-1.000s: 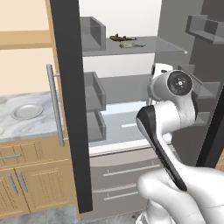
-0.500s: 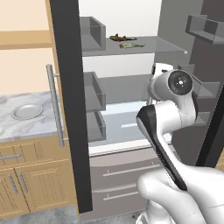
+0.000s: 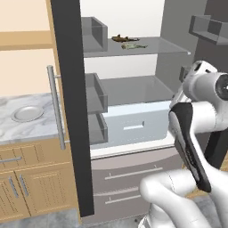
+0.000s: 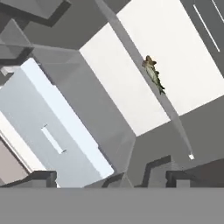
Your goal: Place the fish on the counter behind the older fish on the same shelf of the fridge to maintain FIFO order. Close the fridge door when finished.
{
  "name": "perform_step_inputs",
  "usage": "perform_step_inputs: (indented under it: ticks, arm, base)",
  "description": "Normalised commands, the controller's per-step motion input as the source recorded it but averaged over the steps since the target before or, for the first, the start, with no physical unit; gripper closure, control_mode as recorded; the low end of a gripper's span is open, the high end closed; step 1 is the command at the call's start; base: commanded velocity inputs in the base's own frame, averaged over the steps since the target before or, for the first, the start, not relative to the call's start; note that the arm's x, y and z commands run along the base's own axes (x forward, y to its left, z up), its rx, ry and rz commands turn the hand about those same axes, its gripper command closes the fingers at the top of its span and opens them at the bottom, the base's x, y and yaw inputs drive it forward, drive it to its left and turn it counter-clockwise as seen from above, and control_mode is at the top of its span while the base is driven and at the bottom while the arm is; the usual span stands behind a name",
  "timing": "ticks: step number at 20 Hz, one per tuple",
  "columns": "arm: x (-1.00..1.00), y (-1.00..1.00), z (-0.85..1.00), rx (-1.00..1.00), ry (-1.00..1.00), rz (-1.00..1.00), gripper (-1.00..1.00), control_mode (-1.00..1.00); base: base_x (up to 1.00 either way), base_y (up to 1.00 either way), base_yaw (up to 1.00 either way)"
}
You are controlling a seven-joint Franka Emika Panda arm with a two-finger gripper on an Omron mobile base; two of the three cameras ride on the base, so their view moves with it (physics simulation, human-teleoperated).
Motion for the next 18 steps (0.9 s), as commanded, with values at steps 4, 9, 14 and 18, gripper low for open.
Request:
perform_step_inputs:
  ticks: [4,9,14,18]
  arm:
    - [-0.06,-1.00,0.24,0.39,-0.29,-0.03,-1.00,-1.00]
    - [-0.85,-1.00,0.04,0.30,-0.32,-0.07,-1.00,-1.00]
    - [-0.60,-1.00,-0.02,0.26,-0.15,-0.01,-1.00,-1.00]
    - [-0.05,-1.00,-0.14,0.21,-0.07,0.00,-1.00,-1.00]
  base:
    - [0.00,0.00,0.00]
    - [0.00,0.00,0.00]
    - [0.00,0.00,0.00]
    - [0.00,0.00,0.00]
